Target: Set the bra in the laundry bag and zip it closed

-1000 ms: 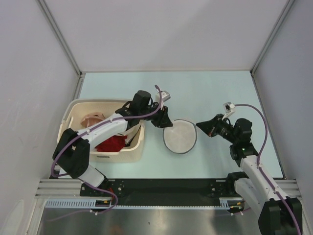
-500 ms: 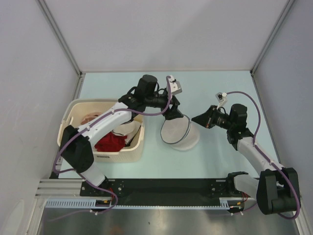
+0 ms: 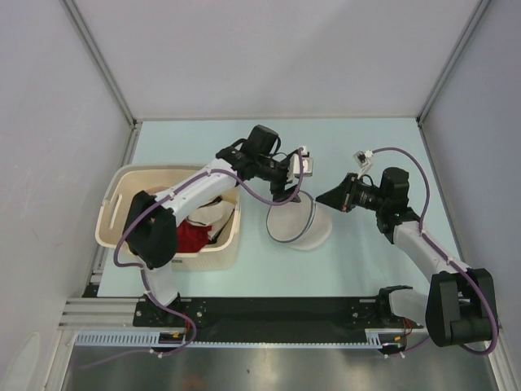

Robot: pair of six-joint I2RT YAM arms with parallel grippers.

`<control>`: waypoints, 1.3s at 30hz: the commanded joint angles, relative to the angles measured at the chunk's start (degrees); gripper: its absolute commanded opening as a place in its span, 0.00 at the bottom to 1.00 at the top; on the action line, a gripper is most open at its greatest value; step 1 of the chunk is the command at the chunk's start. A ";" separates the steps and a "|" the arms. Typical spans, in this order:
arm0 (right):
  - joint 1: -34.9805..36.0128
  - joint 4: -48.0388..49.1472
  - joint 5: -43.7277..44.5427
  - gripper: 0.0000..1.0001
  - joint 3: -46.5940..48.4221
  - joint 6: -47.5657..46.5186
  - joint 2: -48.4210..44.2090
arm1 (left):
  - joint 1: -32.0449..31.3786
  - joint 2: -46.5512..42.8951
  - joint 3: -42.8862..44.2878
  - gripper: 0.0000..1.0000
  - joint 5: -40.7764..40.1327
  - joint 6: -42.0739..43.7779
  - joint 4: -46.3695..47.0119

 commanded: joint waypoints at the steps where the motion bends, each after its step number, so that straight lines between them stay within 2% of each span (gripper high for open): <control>1: 0.68 1.99 -2.38 0.00 1.62 -0.21 0.41 | -0.99 1.52 3.89 0.76 3.48 8.32 -0.74; 7: 1.30 3.22 -2.12 0.00 1.88 0.32 1.29 | -2.66 5.74 8.37 0.71 7.07 9.64 -5.30; 10: 1.47 3.66 -2.12 0.00 2.06 0.58 1.38 | -2.92 8.03 10.39 0.61 8.49 10.08 -8.28; 13: 1.48 3.57 -1.94 0.00 2.23 0.58 1.20 | -3.27 8.83 11.54 0.46 8.32 11.39 -10.31; 14: 1.56 3.48 -2.03 0.00 2.24 0.67 1.11 | -3.27 8.56 11.10 0.35 7.89 11.49 -10.40; 16: 1.56 3.13 -2.03 0.00 2.32 0.58 0.76 | -3.27 8.47 10.83 0.24 6.74 11.40 -10.58; 17: 1.65 2.78 -1.68 0.00 2.41 0.41 0.15 | -3.19 8.39 10.83 0.14 5.52 11.23 -10.67; 19: 1.65 0.85 -0.98 0.00 2.41 0.06 -0.90 | -2.66 8.38 11.01 0.00 4.90 8.87 -10.58; 20: 1.74 -0.20 -0.02 0.00 2.24 -0.81 -1.52 | -2.31 8.47 11.53 0.00 4.98 7.28 -10.49; 23: 1.83 -3.63 2.52 0.00 1.01 -2.05 -4.68 | -0.38 8.91 11.54 0.00 4.72 -1.06 -8.04; 24: 1.91 -5.46 3.32 0.00 0.40 -2.92 -6.34 | 0.06 8.91 11.27 0.00 2.54 -7.08 -6.81; 29: 1.91 -5.49 10.52 0.00 -4.70 -1.71 -13.03 | 3.40 9.44 10.05 0.00 3.40 -21.10 -2.41; 30: 1.83 -5.05 11.41 0.00 -6.45 -0.92 -14.26 | 3.75 9.35 9.52 0.00 2.18 -26.43 -1.27; 32: 1.91 -4.35 13.96 0.00 -8.21 -0.12 -17.42 | 4.63 9.18 8.38 0.00 -1.34 -30.68 0.58; 33: 1.91 -4.17 14.66 0.00 -9.79 0.75 -18.39 | 5.07 9.09 8.11 0.00 -3.70 -36.44 1.63; 35: 1.91 -3.73 16.86 0.00 -11.03 1.20 -21.03 | 5.43 9.09 7.41 0.00 -8.72 -42.27 2.51; 36: 1.91 -3.73 17.56 0.00 -11.90 1.46 -21.65 | 5.86 8.91 7.06 0.00 -10.04 -49.18 3.39; 39: 1.74 -4.87 19.85 0.00 -12.26 1.73 -23.32 | 6.39 5.76 1.97 0.00 -16.97 -62.31 7.68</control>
